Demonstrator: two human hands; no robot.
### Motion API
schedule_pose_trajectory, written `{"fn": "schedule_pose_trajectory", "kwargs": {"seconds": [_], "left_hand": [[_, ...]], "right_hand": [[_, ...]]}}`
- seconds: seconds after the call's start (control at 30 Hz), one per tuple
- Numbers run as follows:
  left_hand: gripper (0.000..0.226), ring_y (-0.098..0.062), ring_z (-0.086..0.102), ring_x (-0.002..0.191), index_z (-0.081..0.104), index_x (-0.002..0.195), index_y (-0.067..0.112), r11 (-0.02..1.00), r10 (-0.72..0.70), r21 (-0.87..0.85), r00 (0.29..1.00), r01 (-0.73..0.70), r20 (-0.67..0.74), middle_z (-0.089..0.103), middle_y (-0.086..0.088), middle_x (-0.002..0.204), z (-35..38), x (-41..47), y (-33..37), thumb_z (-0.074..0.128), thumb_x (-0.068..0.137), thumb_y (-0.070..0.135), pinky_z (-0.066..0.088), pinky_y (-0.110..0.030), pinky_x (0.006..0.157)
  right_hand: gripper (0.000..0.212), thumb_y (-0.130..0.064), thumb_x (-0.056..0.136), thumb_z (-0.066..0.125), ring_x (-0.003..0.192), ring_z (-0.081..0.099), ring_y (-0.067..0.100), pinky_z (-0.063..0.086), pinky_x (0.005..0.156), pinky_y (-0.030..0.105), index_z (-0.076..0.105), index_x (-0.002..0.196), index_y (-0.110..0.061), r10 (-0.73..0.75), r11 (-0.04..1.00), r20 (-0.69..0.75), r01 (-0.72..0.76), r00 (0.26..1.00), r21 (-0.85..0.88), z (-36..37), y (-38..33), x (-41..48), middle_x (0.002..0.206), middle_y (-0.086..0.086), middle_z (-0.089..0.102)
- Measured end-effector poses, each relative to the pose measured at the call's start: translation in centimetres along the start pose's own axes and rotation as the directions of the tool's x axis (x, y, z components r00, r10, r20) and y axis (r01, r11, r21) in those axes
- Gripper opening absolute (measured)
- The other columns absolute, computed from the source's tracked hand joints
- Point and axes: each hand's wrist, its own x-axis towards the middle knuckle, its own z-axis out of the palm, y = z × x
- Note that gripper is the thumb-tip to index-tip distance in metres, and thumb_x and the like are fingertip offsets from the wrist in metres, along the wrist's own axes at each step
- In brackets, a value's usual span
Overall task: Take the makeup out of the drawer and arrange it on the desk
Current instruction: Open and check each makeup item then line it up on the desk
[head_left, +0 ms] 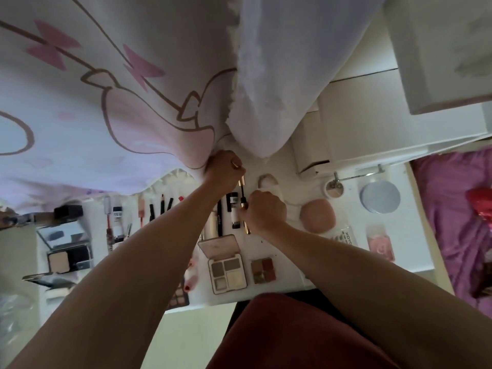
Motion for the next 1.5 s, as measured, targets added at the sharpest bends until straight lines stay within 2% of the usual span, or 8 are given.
{"fn": "schedule_pose_trajectory", "kwargs": {"seconds": [0.4, 0.57, 0.73, 1.0, 1.1, 1.2, 1.33, 1.5], "left_hand": [[0.007, -0.026, 0.064, 0.095, 0.062, 0.085, 0.012, 1.000, -0.015, 0.027, 0.999, 0.014, 0.034, 0.068, -0.010, 0.100, 0.7, 1.7, -0.2, 0.068, 0.083, 0.014, 0.042, -0.023, 0.074], [0.016, -0.031, 0.065, 0.097, 0.068, 0.099, 0.001, 0.999, -0.037, 0.030, 0.996, 0.035, 0.078, 0.069, -0.016, 0.103, 0.6, 1.0, -0.1, 0.061, 0.089, 0.010, 0.050, -0.025, 0.069], [0.012, -0.026, 0.067, 0.084, 0.057, 0.082, 0.023, 0.994, -0.087, -0.064, 0.995, 0.090, 0.037, 0.068, -0.006, 0.094, 0.1, -1.1, -0.9, 0.068, 0.084, 0.019, 0.057, -0.036, 0.077], [0.009, -0.016, 0.064, 0.080, 0.069, 0.094, 0.013, 0.988, -0.008, -0.151, 0.997, -0.005, -0.081, 0.065, 0.002, 0.082, -2.1, -6.1, -1.2, 0.067, 0.086, 0.016, 0.049, -0.024, 0.076], [0.005, -0.018, 0.067, 0.080, 0.068, 0.090, 0.014, 0.976, 0.004, -0.215, 0.996, -0.024, -0.094, 0.068, 0.002, 0.082, -2.9, -8.0, -1.2, 0.066, 0.087, 0.017, 0.055, -0.032, 0.081], [0.003, -0.020, 0.068, 0.081, 0.067, 0.087, 0.016, 0.961, -0.006, -0.277, 0.996, -0.019, -0.089, 0.070, 0.000, 0.081, -3.4, -9.8, -1.3, 0.065, 0.088, 0.018, 0.057, -0.040, 0.082], [0.004, -0.022, 0.069, 0.075, 0.067, 0.084, 0.015, 0.924, -0.014, -0.382, 0.997, -0.016, -0.074, 0.071, -0.005, 0.080, -4.0, -12.2, -1.1, 0.065, 0.088, 0.015, 0.058, -0.044, 0.080], [0.009, -0.019, 0.065, 0.070, 0.066, 0.090, 0.008, 0.826, 0.013, -0.564, 0.999, -0.031, -0.037, 0.072, -0.015, 0.087, -4.6, -15.9, 1.0, 0.060, 0.093, 0.014, 0.054, -0.028, 0.063]], "right_hand": [[0.025, -0.046, 0.091, 0.059, 0.088, 0.067, 0.022, 0.047, 0.070, 0.030, 0.069, 0.101, -0.024, -0.042, 0.998, -0.127, 0.047, 0.991, 0.032, -3.8, 4.7, -0.8, 0.097, -0.001, 0.071], [0.058, -0.054, 0.085, 0.064, 0.109, 0.062, 0.027, 0.049, 0.087, 0.040, 0.049, 0.130, -0.020, -0.015, 0.999, -0.047, 0.017, 0.999, 0.044, -4.8, 6.3, -0.2, 0.128, 0.003, 0.055], [0.070, -0.064, 0.073, 0.069, 0.104, 0.062, 0.028, 0.042, 0.075, 0.035, 0.048, 0.122, -0.017, 0.044, 0.999, -0.024, -0.045, 0.999, -0.020, -3.1, 5.5, 1.2, 0.115, 0.006, 0.062], [0.052, -0.051, 0.078, 0.071, 0.097, 0.064, 0.024, 0.043, 0.071, 0.030, 0.063, 0.113, -0.014, 0.126, 0.971, 0.010, -0.125, 0.992, 0.204, -3.9, 4.2, 0.8, 0.105, 0.004, 0.067], [0.042, -0.043, 0.077, 0.076, 0.087, 0.067, 0.022, 0.055, 0.074, 0.035, 0.068, 0.106, -0.013, 0.162, 0.847, 0.018, -0.148, 0.987, 0.511, -5.4, 4.7, -0.5, 0.095, 0.004, 0.071], [0.023, -0.029, 0.077, 0.080, 0.072, 0.063, 0.018, 0.050, 0.059, 0.031, 0.070, 0.091, -0.013, 0.144, 0.654, 0.070, -0.148, 0.987, 0.742, -7.5, 5.2, -2.7, 0.080, 0.002, 0.069], [0.034, -0.015, 0.073, 0.084, 0.085, 0.068, 0.020, 0.057, 0.070, 0.029, 0.070, 0.103, -0.009, 0.094, 0.525, 0.061, -0.102, 0.994, 0.845, -10.2, 5.6, -6.1, 0.098, 0.006, 0.072], [0.032, -0.025, 0.084, 0.075, 0.079, 0.068, 0.019, 0.050, 0.059, 0.025, 0.067, 0.111, -0.009, 0.058, 0.406, 0.067, -0.085, 0.996, 0.910, -11.6, 5.7, -10.1, 0.100, 0.012, 0.073]]}}
